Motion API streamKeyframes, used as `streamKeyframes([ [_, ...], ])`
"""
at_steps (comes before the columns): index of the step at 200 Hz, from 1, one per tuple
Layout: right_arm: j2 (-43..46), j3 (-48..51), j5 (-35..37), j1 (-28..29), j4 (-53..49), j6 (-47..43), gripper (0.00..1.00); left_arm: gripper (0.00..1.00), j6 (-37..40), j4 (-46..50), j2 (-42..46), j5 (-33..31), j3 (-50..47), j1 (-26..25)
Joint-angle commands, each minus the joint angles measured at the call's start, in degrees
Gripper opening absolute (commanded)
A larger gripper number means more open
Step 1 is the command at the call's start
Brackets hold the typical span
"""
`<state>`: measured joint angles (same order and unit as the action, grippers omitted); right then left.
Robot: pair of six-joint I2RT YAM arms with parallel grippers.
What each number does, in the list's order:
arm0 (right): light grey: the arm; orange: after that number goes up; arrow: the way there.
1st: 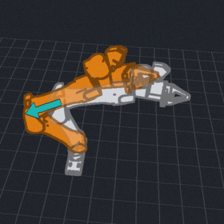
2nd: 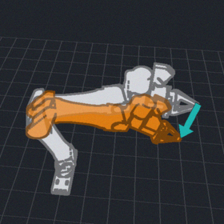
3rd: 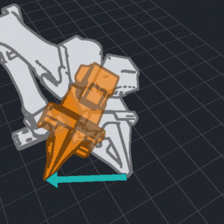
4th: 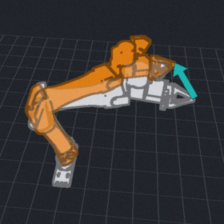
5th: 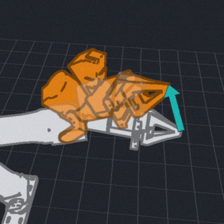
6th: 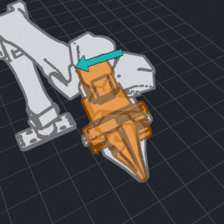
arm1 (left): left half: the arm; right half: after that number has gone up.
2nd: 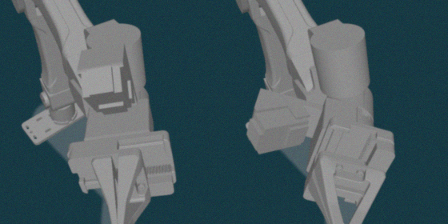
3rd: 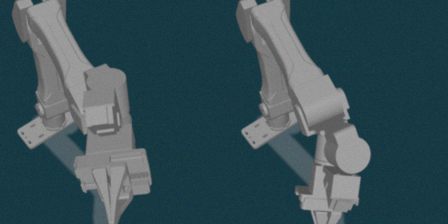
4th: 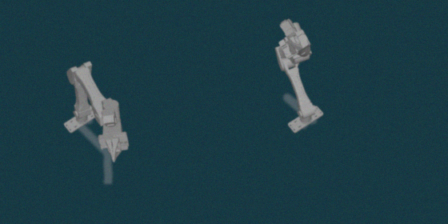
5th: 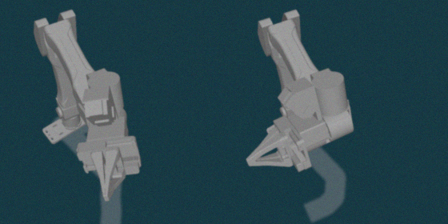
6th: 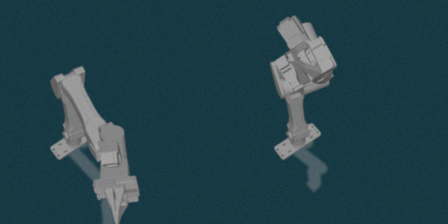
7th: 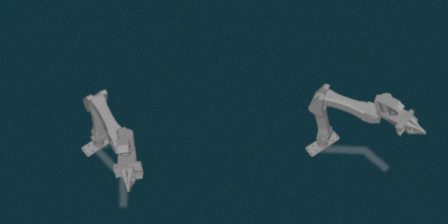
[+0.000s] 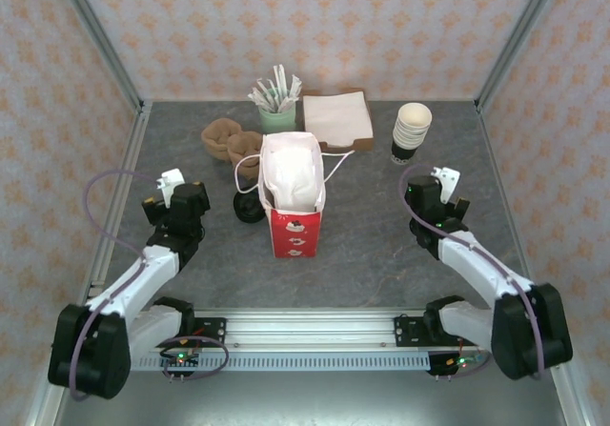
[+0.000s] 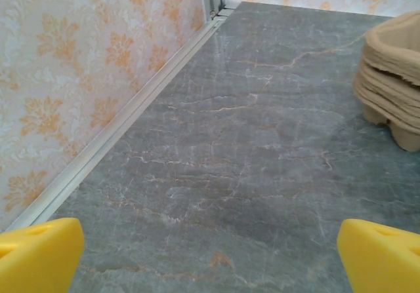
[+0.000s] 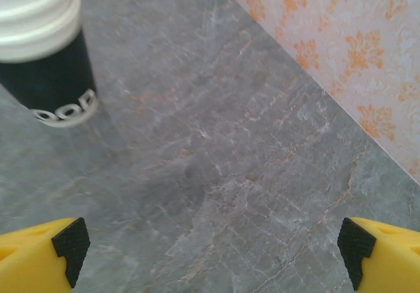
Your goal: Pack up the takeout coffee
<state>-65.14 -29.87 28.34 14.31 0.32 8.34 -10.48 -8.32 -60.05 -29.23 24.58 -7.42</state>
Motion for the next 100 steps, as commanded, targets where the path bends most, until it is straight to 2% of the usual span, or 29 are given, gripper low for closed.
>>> streamKeyframes([
  [1, -4.39, 3.21, 1.74, -1.76, 20.81, -5.26, 0.99, 1.0, 1.02, -14.91, -3.91, 3.54, -3.76, 2.55],
  [20, -8.08, 5.46, -4.01, -2.99, 28.3, -9.86, 0.99, 1.0, 3.51, -23.37, -9.39, 5.44, -4.81, 3.16],
  [49, -11.84, 6.31, -11.84, -4.2, 35.57, -12.57, 0.99, 1.0, 6.92, -24.44, -15.51, 7.68, -0.45, 3.11],
  [65, -15.06, 6.23, -11.73, -4.28, 40.48, -15.36, 0.99, 1.0, 6.09, -29.67, -18.33, 8.81, -1.33, 3.62],
  [77, -17.19, 6.69, -12.84, -5.68, 42.65, -14.54, 0.99, 1.0, 7.12, -35.6, -22.09, 10.37, -2.1, 3.73],
  [85, -18.35, 7.59, -15.08, -7.09, 44.49, -13.58, 0.99, 1.0, 7.01, -31.64, -21.56, 11.81, -0.86, 3.74],
  [100, -20.46, 10.08, -17.11, -9.24, 50.18, -11.37, 0.99, 1.0, 7.23, -33.72, -21.93, 13.07, -1.76, 4.03],
])
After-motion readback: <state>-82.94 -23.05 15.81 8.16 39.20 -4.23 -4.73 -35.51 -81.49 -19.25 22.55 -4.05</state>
